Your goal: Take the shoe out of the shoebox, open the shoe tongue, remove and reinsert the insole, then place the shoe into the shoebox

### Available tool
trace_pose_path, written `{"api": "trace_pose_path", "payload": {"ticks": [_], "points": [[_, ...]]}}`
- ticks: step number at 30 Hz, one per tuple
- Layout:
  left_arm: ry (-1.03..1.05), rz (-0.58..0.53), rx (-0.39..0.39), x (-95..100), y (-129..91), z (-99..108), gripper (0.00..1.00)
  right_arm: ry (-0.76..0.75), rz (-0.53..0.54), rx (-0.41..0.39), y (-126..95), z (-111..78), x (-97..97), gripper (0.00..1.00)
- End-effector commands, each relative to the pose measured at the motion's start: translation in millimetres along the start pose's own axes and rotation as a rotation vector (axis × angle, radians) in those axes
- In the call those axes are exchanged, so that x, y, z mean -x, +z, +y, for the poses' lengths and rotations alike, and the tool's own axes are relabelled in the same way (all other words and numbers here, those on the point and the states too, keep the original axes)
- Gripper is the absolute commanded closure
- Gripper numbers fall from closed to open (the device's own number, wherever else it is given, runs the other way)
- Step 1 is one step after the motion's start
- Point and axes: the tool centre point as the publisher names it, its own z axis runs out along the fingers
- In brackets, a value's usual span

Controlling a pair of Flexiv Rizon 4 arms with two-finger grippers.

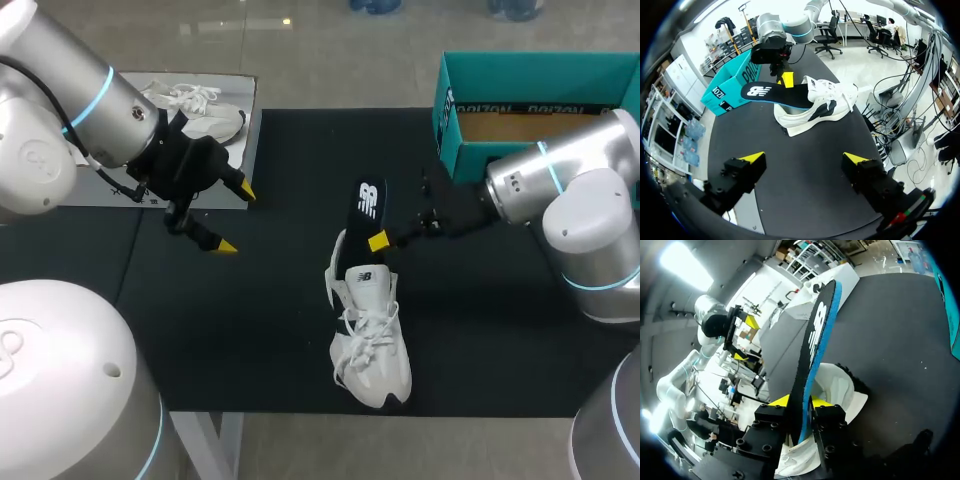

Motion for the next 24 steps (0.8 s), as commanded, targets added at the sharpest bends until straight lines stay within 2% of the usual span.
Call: {"api": "trace_pose_path", "payload": {"ticks": [1, 4, 8, 10, 13, 14, 24], "points": [[0.0, 0.002, 0.003, 0.3, -0.2, -0.2, 0.0, -0.003, -0.007, -0.008, -4.2, 2.3, -2.1, 0.63], [0.0, 0.002, 0.003, 0.3, -0.2, -0.2, 0.0, -0.006, -0.011, -0.011, -8.5, 5.1, 0.3, 0.6], [0.0, 0.002, 0.003, 0.3, -0.2, -0.2, 0.0, -0.015, -0.023, -0.011, -13.4, 10.5, 1.4, 0.65], [0.0, 0.002, 0.003, 0.3, -0.2, -0.2, 0.0, -0.019, -0.023, -0.016, -14.5, 12.6, 3.3, 0.71], [0.0, 0.002, 0.003, 0.3, -0.2, -0.2, 0.0, -0.028, -0.021, -0.024, -13.7, 16.1, 3.9, 0.87], [0.0, 0.002, 0.003, 0.3, -0.2, -0.2, 0.0, -0.03, -0.021, -0.024, -13.3, 17.0, 4.2, 1.0], [0.0, 0.002, 0.003, 0.3, -0.2, -0.2, 0.0, -0.039, -0.017, -0.034, -10.9, 19.9, 3.9, 1.0]]}}
